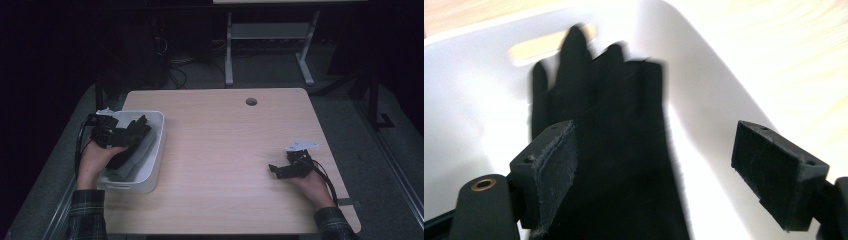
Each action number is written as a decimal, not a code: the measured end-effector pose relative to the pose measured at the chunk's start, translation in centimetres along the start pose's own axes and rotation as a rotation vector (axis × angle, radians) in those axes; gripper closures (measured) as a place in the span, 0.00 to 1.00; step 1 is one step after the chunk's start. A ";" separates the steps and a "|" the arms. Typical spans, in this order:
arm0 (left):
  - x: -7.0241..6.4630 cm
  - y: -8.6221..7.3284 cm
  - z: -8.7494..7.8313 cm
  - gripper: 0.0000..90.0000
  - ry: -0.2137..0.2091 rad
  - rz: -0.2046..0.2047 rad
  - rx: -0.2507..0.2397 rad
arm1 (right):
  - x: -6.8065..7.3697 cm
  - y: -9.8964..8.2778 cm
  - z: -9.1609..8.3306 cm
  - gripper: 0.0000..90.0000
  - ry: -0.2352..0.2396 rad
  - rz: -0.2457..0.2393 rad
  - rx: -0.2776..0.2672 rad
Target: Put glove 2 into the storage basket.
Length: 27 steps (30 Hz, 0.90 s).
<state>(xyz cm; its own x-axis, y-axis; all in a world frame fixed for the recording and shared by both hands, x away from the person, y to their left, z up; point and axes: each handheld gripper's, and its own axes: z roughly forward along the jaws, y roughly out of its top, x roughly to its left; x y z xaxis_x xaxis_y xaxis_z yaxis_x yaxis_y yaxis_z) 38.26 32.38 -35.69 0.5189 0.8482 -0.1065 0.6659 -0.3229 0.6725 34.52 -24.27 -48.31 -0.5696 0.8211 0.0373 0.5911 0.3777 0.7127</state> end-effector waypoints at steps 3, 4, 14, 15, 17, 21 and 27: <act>-1.2 0.7 0.3 0.20 -0.050 0.017 -0.019 | 0.0 0.0 0.0 0.08 0.000 -0.001 0.000; -1.6 0.9 0.4 0.20 -0.065 0.024 -0.024 | 0.0 0.0 0.0 0.08 0.000 -0.001 0.000; -5.2 2.2 1.9 0.20 -0.155 0.079 -0.038 | 0.0 0.0 0.0 0.08 0.000 0.000 0.000; -5.4 2.2 2.0 0.20 -0.163 0.080 -0.041 | 0.0 0.0 0.0 0.08 0.000 0.000 0.000; -5.9 2.3 2.2 0.20 -0.180 0.086 -0.049 | 0.0 0.0 0.0 0.08 0.000 0.000 0.000; -6.9 2.4 2.7 0.20 -0.199 0.097 -0.057 | 0.0 0.0 0.0 0.08 0.000 0.000 0.001; -8.4 2.5 3.5 0.20 -0.220 0.126 -0.049 | 0.0 0.0 0.0 0.08 -0.001 0.002 0.001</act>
<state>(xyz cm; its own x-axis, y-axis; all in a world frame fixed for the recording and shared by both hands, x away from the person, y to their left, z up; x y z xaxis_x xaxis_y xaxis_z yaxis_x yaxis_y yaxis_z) 37.45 22.93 -35.65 0.7035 0.6893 -0.1729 0.5647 -0.3945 0.7249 34.52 -24.25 -48.30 -0.5682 0.8220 0.0381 0.5924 0.3765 0.7123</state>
